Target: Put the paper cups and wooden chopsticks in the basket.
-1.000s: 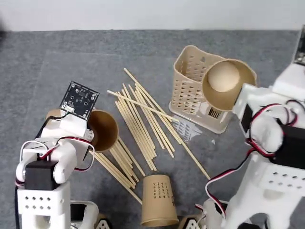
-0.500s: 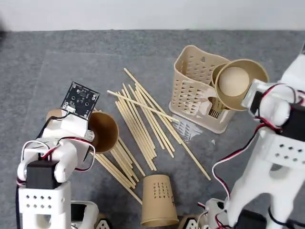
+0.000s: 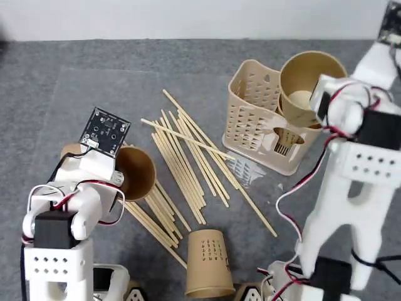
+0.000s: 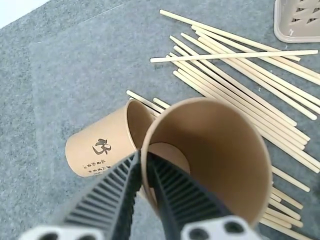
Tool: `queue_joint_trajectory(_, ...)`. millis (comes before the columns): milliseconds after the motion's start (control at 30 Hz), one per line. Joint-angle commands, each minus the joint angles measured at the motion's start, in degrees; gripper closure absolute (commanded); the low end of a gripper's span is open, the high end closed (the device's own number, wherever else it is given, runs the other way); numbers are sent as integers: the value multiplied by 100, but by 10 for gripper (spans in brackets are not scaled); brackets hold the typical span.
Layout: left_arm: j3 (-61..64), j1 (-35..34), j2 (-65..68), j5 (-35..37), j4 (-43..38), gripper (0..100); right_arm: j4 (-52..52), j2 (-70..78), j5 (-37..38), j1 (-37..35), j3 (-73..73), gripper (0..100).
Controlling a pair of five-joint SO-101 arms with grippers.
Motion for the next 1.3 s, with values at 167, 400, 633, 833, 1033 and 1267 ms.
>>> queue_joint_trajectory(167, -57, -9, -141, 26, -132, 988, -655, 479, 44, -48, -264, 983)
queue_joint_trajectory(400, -57, -9, -141, 26, -132, 988, -1103, 523, 26, 259, -264, 990)
queue_joint_trajectory(633, -57, 0, -141, 35, -141, 988, -1059, 523, 18, 426, -229, 990)
queue_joint_trajectory(833, -57, 0, -141, 35, -149, 988, -980, 453, 9, 347, -264, 990)
queue_joint_trajectory(1033, -57, 0, -141, 35, -149, 988, -901, 356, 0, 207, -264, 990)
queue_joint_trajectory(1267, -57, 0, -141, 35, -149, 988, -725, -198, 0, -154, -264, 990)
